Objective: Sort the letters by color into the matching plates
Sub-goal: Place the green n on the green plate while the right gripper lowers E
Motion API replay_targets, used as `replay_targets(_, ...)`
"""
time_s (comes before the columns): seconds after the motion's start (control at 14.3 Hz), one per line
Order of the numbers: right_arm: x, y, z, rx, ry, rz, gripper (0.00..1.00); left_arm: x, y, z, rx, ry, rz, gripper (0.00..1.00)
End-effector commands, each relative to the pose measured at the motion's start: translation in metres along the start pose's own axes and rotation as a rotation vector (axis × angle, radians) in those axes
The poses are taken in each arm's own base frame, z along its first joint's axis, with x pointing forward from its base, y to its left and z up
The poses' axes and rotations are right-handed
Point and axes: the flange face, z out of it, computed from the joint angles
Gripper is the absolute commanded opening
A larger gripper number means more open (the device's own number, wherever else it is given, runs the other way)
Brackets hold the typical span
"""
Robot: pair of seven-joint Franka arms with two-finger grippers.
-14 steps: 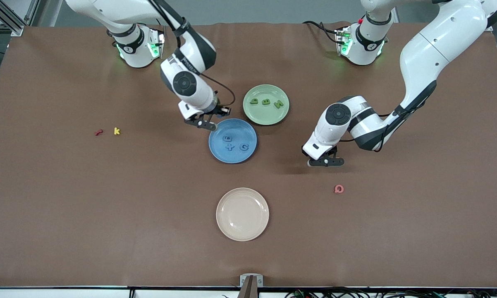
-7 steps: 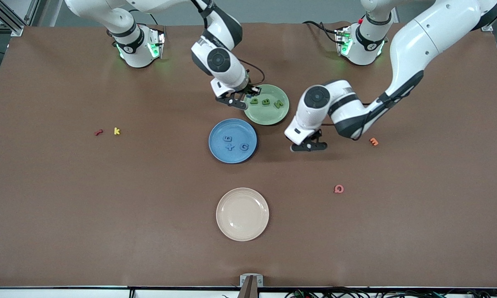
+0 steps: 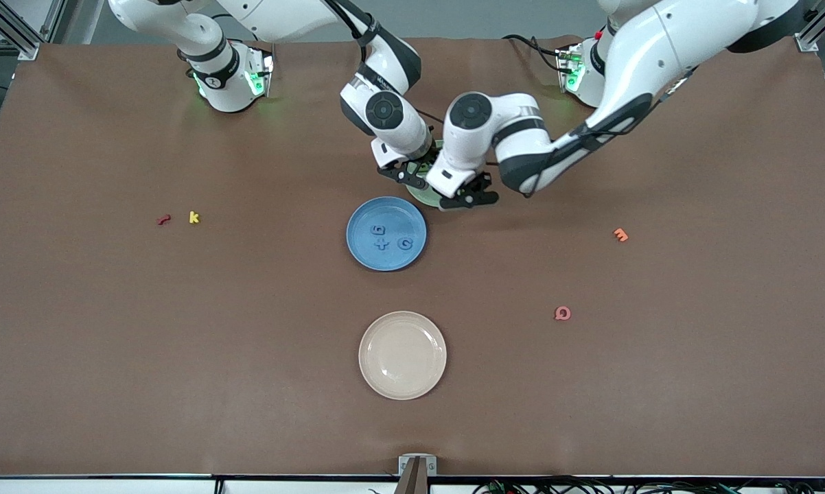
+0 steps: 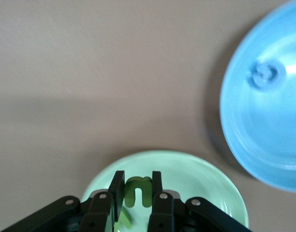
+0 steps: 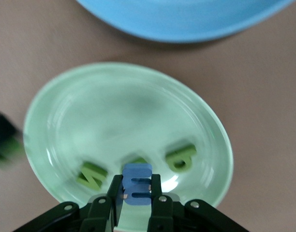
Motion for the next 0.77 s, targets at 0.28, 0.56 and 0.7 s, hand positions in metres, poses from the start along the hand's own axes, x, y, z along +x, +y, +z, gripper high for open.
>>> replay_targets(0.28, 0.049, -0.006, -0.031, -0.119, -0.021, -0.043, 0.00, -0.022, 0.013, 0.034, 0.069, -0.025, 0.001, 0.21)
replay_targets(0.56, 0.075, 0.006, -0.055, -0.167, -0.044, -0.114, 0.00, -0.016, 0.011, 0.031, 0.064, -0.020, -0.002, 0.20)
replay_targets(0.7, 0.092, 0.014, -0.072, -0.181, -0.051, -0.140, 0.00, -0.016, 0.010, 0.030, 0.064, -0.018, -0.001, 0.20)
